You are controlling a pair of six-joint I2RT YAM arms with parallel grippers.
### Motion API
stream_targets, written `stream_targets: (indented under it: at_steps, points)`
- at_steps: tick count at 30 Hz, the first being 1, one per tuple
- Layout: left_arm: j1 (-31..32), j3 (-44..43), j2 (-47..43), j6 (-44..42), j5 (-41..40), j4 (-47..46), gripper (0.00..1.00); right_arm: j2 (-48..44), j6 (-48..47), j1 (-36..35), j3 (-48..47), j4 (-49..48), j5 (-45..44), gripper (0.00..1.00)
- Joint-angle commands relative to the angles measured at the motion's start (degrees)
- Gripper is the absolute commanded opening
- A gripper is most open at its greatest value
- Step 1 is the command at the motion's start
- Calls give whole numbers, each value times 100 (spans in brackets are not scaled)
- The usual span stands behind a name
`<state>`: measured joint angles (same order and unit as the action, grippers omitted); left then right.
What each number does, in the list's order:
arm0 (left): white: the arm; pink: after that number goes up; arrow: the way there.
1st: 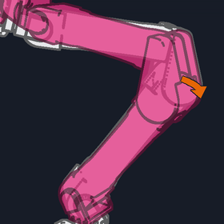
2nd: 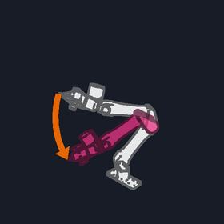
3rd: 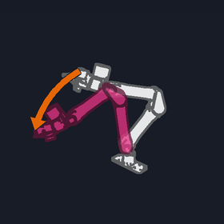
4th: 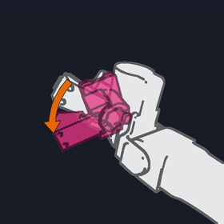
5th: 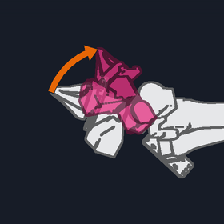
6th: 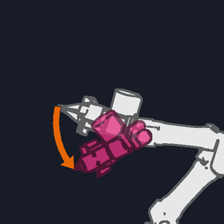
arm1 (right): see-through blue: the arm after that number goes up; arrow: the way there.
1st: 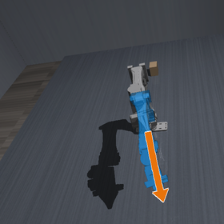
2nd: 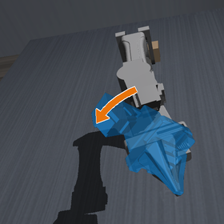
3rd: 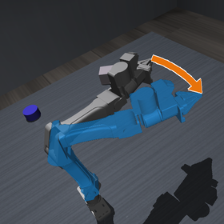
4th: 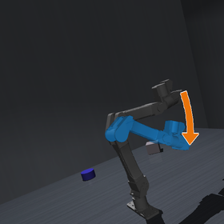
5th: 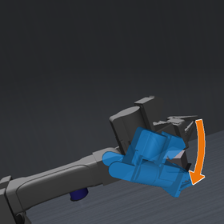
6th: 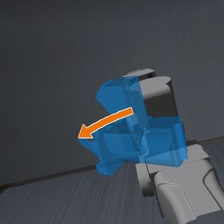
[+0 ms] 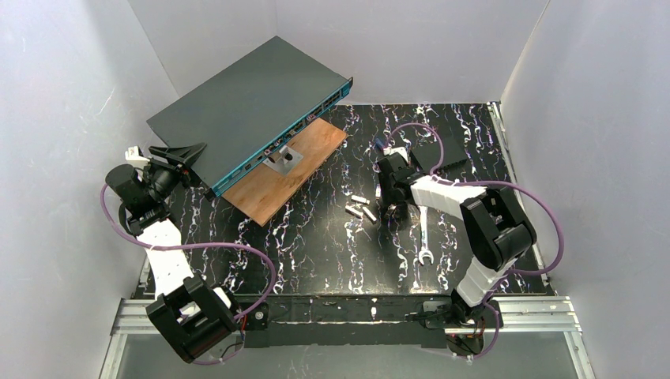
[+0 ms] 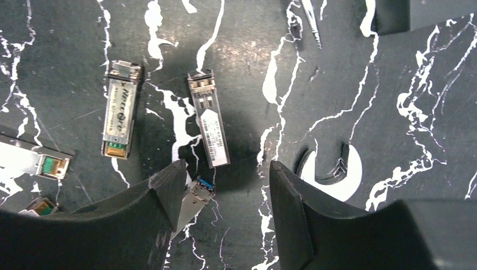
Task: Insert the plug into the switch port
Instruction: Pick up the connector from the center of the board.
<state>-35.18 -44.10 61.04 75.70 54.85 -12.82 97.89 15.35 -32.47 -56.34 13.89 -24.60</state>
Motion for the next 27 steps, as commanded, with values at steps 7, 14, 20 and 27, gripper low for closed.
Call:
stream_targets:
  at_steps: [7, 14, 20, 27]
  points:
    - [103, -11, -136, -468, 553, 113, 0, -415, 392, 48, 384, 399, -383, 65]
    - [116, -10, -145, -467, 544, 113, 0, -809, 577, 48, 703, 624, -12, 65]
    - [116, -2, -153, -468, 541, 113, 0, -1219, 651, 48, 918, 901, 310, 65]
    - [111, 6, -159, -466, 527, 113, 0, -1861, 152, 48, 929, 865, 897, 64]
